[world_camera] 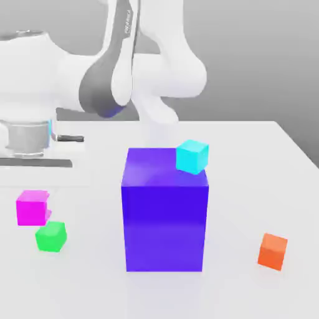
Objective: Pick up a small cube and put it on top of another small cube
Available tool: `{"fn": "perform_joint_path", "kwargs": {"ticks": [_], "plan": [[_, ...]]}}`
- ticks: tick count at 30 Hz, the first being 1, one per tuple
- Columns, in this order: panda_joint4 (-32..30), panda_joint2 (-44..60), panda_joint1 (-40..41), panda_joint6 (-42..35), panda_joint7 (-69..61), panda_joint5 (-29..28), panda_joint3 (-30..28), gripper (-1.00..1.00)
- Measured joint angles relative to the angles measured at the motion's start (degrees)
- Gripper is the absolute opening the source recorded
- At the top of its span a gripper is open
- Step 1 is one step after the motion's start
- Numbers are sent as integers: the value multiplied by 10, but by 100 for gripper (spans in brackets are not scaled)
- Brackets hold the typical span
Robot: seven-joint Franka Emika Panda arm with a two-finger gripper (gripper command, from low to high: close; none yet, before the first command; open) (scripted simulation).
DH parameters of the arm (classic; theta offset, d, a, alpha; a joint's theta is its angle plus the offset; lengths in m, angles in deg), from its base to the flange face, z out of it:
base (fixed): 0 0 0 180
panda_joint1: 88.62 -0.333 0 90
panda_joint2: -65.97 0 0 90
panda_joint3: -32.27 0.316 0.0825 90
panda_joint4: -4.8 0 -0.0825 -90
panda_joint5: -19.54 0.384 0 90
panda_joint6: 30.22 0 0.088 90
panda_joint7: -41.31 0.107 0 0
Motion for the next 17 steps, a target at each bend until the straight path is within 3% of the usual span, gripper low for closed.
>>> {"fn": "perform_joint_path", "kwargs": {"ticks": [4,14,15,17], "plan": [[-46,11,29,6,18,-12,-20,-100],[-44,120,28,105,-47,81,-2,-100],[-44,130,31,113,-53,89,3,100],[-44,130,31,113,-53,89,3,100]]}}
